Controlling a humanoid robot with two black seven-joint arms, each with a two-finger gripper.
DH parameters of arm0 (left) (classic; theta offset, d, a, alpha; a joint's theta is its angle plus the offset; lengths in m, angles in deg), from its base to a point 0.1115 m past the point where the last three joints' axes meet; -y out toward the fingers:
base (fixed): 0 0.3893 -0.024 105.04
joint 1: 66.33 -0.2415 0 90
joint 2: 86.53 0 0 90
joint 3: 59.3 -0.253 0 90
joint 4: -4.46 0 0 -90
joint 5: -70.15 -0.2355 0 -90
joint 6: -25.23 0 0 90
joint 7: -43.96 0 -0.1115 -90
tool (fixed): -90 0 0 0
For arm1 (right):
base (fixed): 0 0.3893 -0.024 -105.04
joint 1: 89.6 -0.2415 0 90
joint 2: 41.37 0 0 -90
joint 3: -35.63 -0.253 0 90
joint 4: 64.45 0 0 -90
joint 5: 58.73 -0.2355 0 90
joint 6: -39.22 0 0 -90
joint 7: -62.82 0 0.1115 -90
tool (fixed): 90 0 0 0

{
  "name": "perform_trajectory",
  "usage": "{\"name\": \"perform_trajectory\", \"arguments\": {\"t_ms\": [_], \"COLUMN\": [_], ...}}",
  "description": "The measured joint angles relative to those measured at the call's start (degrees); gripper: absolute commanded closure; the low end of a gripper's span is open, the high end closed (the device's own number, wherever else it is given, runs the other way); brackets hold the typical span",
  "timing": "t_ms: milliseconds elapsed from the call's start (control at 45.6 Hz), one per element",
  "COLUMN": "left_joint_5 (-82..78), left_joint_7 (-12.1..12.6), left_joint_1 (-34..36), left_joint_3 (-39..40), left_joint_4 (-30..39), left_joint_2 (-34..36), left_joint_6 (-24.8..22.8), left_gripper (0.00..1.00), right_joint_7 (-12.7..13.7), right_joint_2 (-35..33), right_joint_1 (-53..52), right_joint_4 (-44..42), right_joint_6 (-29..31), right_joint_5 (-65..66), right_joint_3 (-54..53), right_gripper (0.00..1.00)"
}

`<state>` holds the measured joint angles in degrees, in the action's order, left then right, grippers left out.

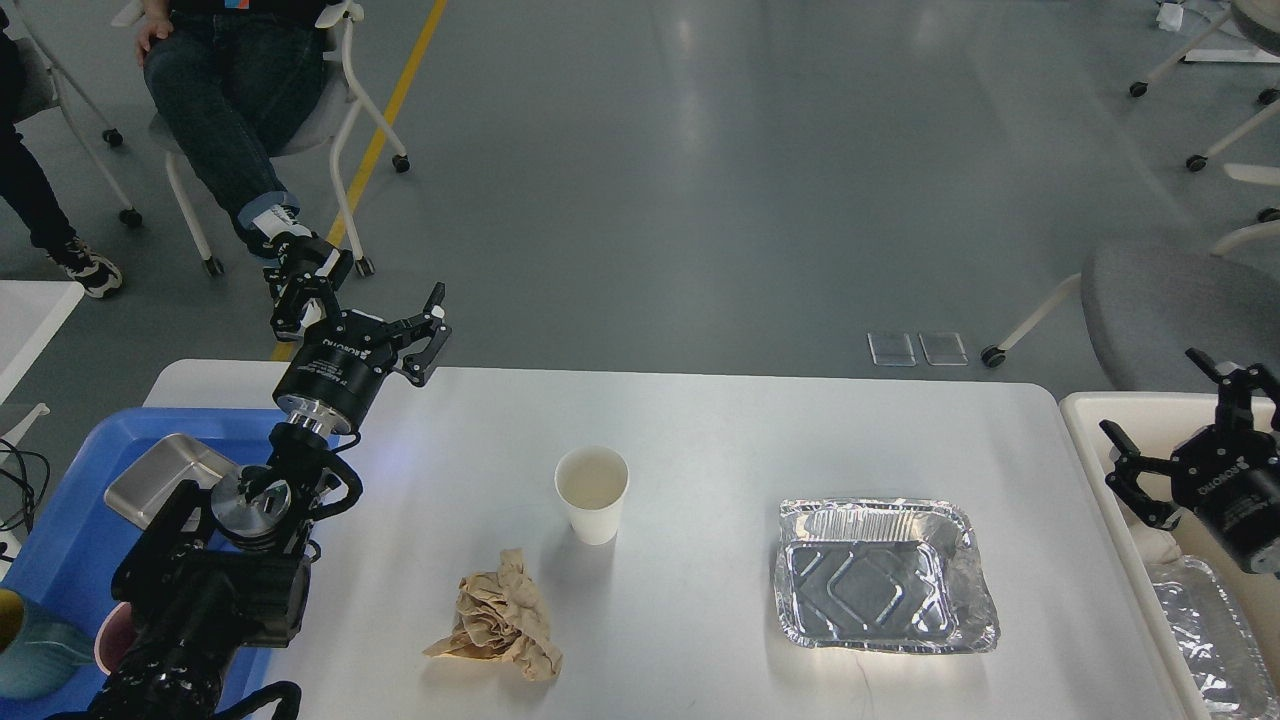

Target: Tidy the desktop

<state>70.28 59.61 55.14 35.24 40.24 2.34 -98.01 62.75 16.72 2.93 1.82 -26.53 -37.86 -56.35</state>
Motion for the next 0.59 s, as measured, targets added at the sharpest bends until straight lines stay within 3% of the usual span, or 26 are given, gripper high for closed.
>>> {"name": "perform_trajectory", "arguments": {"t_ms": [154, 593], "left_joint_5": [-0.26, -0.71], "left_joint_7": [0.47, 0.46], "left_joint_1": [-0.47, -0.88], "left_joint_3": [-0.28, -1.66], "left_joint_4": [-0.1, -1.67], "left_joint_2": [0.63, 0.88], "left_joint_6": [0.08, -0.15], "left_gripper": [0.0, 0.0], "right_joint_7": [0.32, 0.24], "right_joint_2": [-6.43, -42.75], "right_joint_1": [3.37, 15.29], "right_joint_4": [1.78, 14.27], "right_joint_6": [2.22, 9.08], "right_joint_5": [4.24, 15.56], "right_joint_3": [3.6, 6.11], "right_gripper": [0.0, 0.0]}}
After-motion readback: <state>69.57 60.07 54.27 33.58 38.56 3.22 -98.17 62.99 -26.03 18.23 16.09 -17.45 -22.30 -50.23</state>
